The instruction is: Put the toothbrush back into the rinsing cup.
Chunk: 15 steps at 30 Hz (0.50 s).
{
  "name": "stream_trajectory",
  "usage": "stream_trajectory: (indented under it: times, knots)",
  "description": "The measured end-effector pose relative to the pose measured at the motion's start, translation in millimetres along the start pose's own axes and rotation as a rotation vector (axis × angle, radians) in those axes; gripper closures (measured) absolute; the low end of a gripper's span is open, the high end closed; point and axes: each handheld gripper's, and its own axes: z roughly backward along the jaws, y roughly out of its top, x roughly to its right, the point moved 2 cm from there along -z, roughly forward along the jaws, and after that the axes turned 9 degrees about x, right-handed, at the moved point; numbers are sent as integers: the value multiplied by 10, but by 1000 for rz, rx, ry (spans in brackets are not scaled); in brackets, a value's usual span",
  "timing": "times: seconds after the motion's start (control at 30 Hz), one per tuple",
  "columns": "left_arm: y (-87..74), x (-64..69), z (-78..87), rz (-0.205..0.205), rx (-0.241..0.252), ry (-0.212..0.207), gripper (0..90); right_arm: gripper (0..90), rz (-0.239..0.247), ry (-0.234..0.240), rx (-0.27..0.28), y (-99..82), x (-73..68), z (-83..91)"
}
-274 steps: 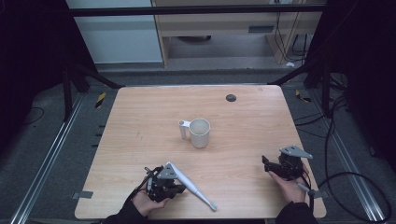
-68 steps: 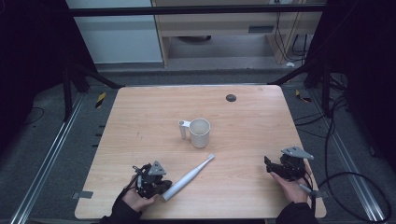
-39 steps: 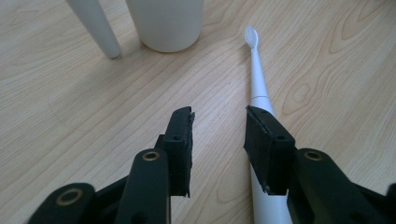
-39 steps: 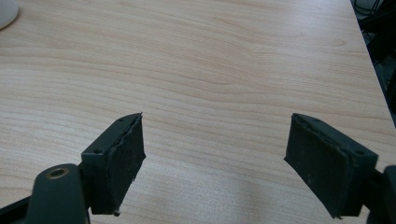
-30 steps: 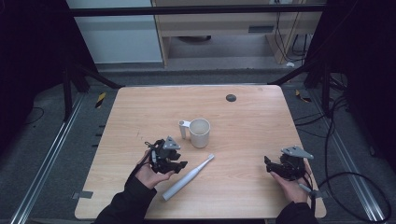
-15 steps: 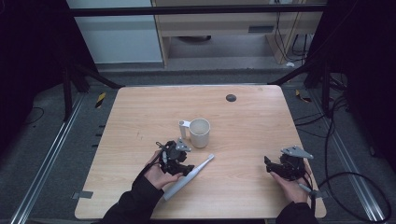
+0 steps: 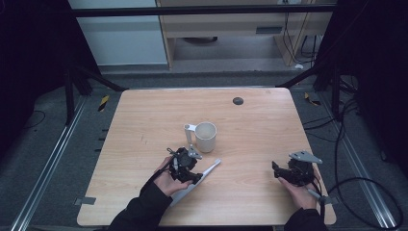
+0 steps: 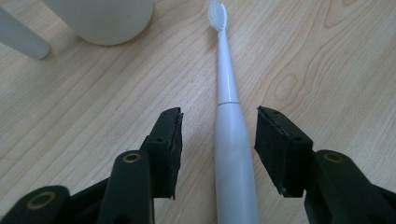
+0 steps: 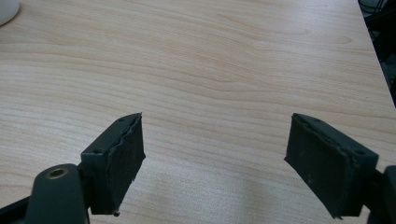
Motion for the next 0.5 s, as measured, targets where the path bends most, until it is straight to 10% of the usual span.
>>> stream_trajectory:
  times: [0.5]
  knots:
    - [-3, 35, -170, -22, -90, -17, 511, 193, -6, 5, -7, -4, -2, -7]
